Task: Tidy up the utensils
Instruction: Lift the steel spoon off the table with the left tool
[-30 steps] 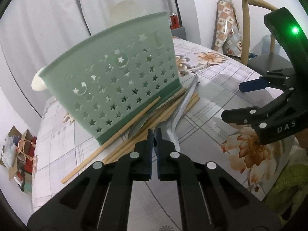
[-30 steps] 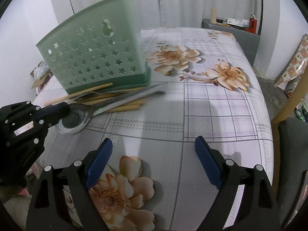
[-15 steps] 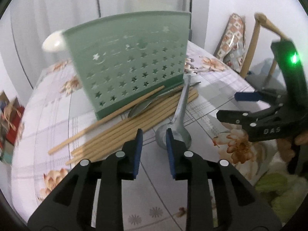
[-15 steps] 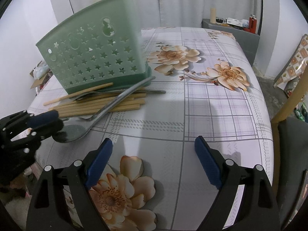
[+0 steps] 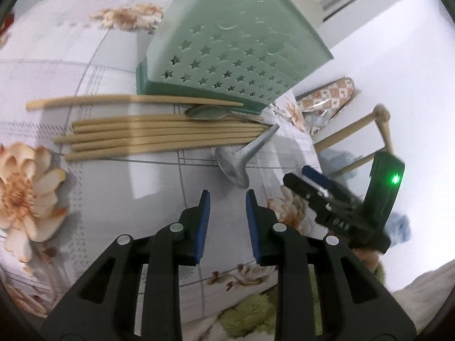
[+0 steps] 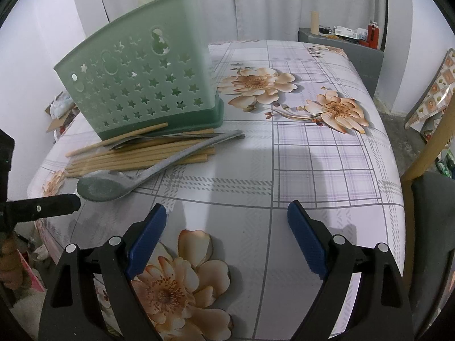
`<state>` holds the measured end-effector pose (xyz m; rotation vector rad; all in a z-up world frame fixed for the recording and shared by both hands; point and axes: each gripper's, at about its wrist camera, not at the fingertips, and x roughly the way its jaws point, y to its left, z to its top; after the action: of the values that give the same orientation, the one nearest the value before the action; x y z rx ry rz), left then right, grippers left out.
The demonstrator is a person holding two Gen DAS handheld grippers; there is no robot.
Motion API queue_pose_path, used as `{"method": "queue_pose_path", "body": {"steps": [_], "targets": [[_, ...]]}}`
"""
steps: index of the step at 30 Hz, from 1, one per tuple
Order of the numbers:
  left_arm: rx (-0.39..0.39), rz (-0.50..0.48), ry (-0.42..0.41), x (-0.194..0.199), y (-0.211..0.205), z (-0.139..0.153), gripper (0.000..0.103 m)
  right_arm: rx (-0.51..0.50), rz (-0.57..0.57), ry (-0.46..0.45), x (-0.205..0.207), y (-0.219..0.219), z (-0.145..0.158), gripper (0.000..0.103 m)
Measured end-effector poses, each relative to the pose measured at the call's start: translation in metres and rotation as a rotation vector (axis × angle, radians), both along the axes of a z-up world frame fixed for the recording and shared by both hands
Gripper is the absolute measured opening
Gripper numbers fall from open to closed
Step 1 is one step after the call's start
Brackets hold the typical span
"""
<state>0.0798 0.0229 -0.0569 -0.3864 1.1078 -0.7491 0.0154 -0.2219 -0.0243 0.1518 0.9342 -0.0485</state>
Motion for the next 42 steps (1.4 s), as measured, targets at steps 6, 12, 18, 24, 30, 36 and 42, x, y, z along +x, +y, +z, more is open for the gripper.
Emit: {"method": "queue_pose_path", "body": {"steps": [6, 12, 18, 24, 30, 36, 42], "targets": [[-0.108, 0.050, 0.130, 0.013, 0.005, -0.017, 0.024, 0.003, -0.001, -0.003, -0.001, 0.000, 0.000, 0.085], [-0.151, 0.075, 0.174, 0.017, 0.004, -0.024, 0.021, -0.012, 0.001, -0.007, -0.002, 0.002, 0.000, 0.085], [-0.136, 0.100, 0.170, 0.024, -0.006, -0.026, 0.015, -0.017, 0.001, -0.010, -0.002, 0.002, -0.001, 0.085], [-0.112, 0.107, 0.145, 0.028, -0.013, -0.026, 0.008, -0.026, 0.004, -0.012, -0.002, 0.004, -0.001, 0.085], [-0.096, 0.118, 0.125, 0.028, -0.015, -0.026, 0.003, -0.031, 0.004, -0.015, -0.002, 0.005, -0.001, 0.085], [-0.079, 0.134, 0.095, 0.029, -0.009, -0.024, 0.003, -0.035, 0.006, -0.016, -0.001, 0.006, -0.001, 0.085], [-0.019, 0.133, 0.048, 0.023, -0.002, -0.016, 0.003, -0.064, 0.001, -0.048, -0.013, 0.003, 0.013, 0.064]]}}
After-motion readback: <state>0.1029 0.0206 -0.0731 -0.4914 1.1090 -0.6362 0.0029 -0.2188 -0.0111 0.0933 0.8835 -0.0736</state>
